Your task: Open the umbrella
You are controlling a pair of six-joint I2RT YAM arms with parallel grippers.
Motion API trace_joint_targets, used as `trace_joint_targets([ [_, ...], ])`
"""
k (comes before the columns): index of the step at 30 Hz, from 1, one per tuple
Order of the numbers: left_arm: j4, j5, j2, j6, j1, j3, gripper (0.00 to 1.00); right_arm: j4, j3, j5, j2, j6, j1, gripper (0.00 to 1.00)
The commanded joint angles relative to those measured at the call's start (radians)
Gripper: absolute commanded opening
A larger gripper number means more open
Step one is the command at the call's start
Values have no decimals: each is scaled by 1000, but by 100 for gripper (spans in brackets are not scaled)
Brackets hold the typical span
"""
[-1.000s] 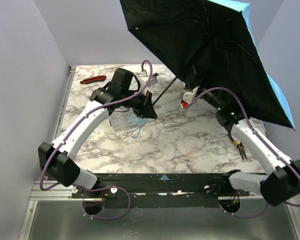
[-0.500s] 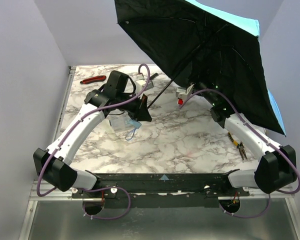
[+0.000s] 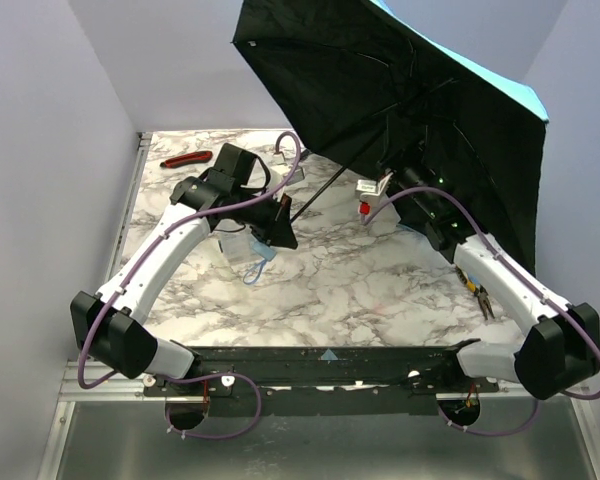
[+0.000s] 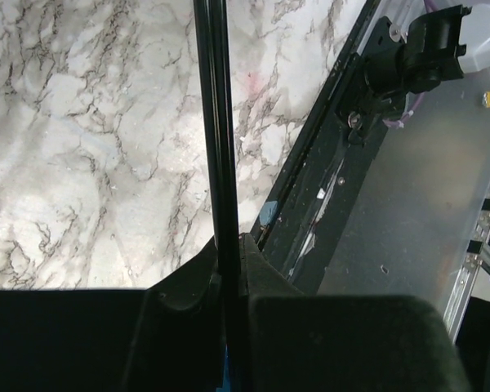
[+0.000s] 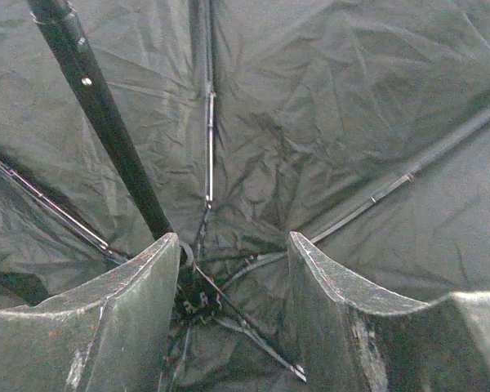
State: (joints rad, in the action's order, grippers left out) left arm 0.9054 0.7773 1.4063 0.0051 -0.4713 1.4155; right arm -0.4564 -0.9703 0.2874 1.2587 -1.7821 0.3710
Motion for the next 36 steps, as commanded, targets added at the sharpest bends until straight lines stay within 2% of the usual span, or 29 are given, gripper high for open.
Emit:
trace_joint_targets([
  [1,-25,69,-9,62,4,53,0,-19,6,31,43,-16,-4,57],
  [5,-27,67,-13,53,5,53,0,26,29,54,28,-31,-3,59],
  [13,-28,56,-22,53,4,44,0,226,31,39,-62,-36,-5,62],
  [15,-18,62,-23,60,4,46,0,206,44,31,-46,-57,-6,62],
  [21,12,78,-36,84,4,28,0,10,52,13,68,-62,-5,62],
  [26,10,78,-48,82,3,15,0,-66,20,-8,146,-51,-6,56],
  [29,8,76,-57,78,3,4,0,-93,6,-26,178,-41,-15,49],
  [36,15,74,-95,76,14,-35,0,-116,-28,-32,224,-34,-99,37],
])
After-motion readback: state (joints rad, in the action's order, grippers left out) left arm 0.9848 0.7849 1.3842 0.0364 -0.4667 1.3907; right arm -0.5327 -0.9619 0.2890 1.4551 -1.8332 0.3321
